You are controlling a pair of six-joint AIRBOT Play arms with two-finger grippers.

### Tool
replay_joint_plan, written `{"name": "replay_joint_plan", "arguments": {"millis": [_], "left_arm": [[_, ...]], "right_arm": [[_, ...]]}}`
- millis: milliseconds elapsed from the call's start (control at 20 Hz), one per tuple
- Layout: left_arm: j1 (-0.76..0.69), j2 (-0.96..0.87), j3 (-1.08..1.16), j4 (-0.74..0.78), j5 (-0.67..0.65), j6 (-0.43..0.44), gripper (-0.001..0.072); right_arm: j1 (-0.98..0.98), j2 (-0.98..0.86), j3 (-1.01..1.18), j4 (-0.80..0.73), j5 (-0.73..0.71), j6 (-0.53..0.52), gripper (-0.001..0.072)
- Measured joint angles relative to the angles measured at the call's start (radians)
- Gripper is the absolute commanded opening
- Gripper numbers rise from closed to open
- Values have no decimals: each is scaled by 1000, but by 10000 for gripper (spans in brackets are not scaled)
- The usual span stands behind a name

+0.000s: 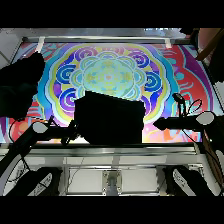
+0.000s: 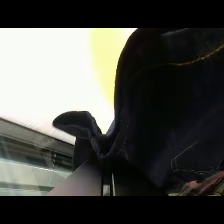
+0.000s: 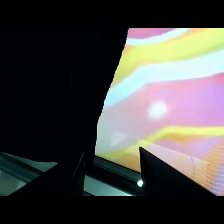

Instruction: Fold the clothes and pants, and hang the long-sleeved shirts on hangers.

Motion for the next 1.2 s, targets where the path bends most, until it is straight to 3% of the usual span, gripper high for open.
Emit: {"name": "replay_joint_plan", "arguments": {"millis": [50,100,300,450,650,750,850,1100,1200], "left_arm": [[7,15,0,-1,-1,17,422],[12,28,0,-2,-8,40,675],[21,74,0,53,-117,116,670],[23,107,-5,140,-176,101,623],[46,173,-11,276,-190,77,621],[105,186,-13,308,-193,113,621],[200,166,-13,257,-205,226,622],[432,0,-13,32,-351,681,624],[470,-80,-13,-6,-404,811,624]], "right_arm": [[0,0,0,0,3,0,370],[0,0,0,0,6,0,370],[0,1,0,4,51,0,369],[0,20,0,14,89,1,368],[-1,121,0,30,97,8,368],[-1,171,0,30,81,23,368],[-1,201,0,30,62,39,369],[-1,226,0,31,48,64,368],[-1,229,0,31,47,73,369]]}}
